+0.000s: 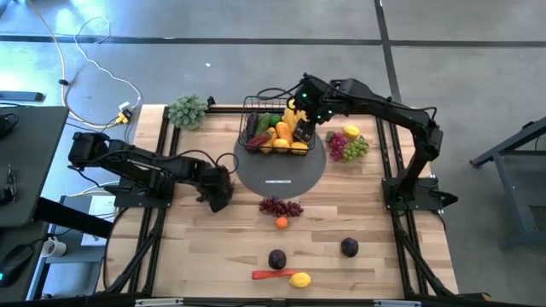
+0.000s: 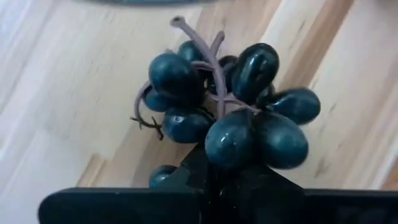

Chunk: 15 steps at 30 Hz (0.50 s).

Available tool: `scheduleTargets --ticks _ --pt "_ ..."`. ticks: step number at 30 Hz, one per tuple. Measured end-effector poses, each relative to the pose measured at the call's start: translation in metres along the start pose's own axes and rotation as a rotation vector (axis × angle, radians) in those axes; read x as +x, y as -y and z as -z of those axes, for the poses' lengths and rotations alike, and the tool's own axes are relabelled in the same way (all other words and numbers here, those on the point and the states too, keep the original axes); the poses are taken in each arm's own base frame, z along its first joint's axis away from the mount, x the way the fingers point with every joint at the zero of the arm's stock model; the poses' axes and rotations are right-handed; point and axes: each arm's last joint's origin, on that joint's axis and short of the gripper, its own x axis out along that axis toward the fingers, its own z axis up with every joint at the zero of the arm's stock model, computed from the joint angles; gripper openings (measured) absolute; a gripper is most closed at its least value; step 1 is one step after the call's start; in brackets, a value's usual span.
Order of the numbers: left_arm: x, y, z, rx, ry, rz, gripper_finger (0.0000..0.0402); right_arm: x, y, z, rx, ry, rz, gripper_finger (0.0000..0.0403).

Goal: Build produce basket
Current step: Put the bottom left purple grapes into the black wire basket

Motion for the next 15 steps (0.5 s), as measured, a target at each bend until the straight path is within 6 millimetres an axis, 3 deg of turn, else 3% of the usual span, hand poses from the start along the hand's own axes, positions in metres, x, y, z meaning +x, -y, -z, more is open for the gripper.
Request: scheduleTargets --ticks 10,15 --pt "-0.021 -0.014 -0.027 -0.110 0.245 0.126 0.0008 -0.032 0.017 0.008 0.085 0.057 0.023 0.0238" --pt "-0.039 -0.022 -0.046 -0.180 0.450 0.221 0.0008 -0.038 0.021 0.010 0.099 0.070 0.027 0.0238"
